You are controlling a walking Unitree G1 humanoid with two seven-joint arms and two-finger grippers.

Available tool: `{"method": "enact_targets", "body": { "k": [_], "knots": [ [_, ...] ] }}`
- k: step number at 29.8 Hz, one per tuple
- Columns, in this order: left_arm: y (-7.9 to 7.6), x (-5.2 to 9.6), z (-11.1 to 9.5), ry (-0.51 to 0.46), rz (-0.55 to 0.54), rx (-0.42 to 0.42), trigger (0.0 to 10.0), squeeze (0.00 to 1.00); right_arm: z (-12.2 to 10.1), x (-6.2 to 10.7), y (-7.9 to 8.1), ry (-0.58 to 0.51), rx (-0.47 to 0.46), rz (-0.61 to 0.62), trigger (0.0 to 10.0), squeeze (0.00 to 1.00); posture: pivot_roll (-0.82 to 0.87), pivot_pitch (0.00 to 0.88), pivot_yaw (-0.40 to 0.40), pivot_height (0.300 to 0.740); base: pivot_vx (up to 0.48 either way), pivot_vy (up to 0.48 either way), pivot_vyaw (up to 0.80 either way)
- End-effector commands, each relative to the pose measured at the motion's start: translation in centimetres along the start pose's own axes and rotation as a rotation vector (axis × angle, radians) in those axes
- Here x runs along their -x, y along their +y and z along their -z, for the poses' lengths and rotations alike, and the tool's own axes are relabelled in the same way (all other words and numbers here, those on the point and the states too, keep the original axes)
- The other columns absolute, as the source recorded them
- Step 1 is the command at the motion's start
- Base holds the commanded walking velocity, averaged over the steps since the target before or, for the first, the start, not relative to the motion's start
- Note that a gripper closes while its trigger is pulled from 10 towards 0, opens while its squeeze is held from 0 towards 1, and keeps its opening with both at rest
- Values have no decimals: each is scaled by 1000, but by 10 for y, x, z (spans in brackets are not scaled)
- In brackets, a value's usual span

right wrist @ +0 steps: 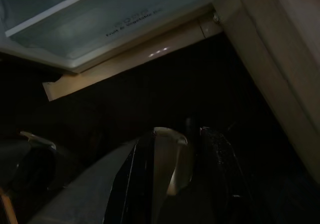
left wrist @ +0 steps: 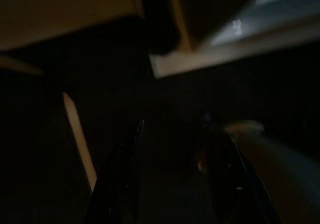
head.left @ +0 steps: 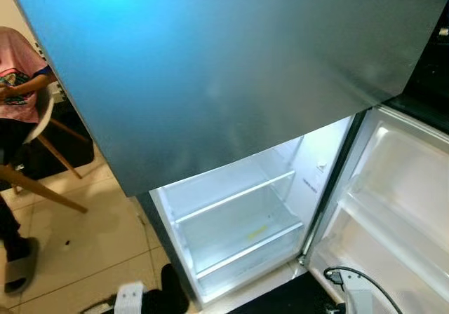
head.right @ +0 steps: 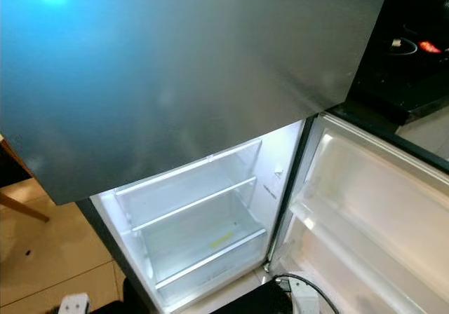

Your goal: Restocking fridge

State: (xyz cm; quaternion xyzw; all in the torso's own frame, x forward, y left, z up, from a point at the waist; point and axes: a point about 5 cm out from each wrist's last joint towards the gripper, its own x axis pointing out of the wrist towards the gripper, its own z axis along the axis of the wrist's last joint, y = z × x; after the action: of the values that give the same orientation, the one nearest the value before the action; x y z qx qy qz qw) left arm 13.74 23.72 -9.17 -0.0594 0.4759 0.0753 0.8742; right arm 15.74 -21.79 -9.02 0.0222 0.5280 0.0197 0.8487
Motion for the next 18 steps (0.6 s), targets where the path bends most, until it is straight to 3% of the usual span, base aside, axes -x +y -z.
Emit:
{"method": "enact_targets", "body": {
  "k": [1,5,16,18],
  "knots": [
    [9,1,-6,-24,-35,51,10000,0,-2,0,-1,0,30,10,10000,0,-7,0,26,740,0,0,0],
    [10,1,-4,9,-28,3,10000,0,-3,1,-6,-8,-9,34,10000,0,-17,0,24,740,0,0,0],
    [-1,0,6,27,-3,36,10000,0,-2,1,-7,6,16,45,10000,0,-13,0,12,740,0,0,0],
    [-2,3,18,66,-5,32,10000,0,-4,1,-5,-1,22,40,10000,0,-25,0,16,740,0,0,0]
  ]
}}
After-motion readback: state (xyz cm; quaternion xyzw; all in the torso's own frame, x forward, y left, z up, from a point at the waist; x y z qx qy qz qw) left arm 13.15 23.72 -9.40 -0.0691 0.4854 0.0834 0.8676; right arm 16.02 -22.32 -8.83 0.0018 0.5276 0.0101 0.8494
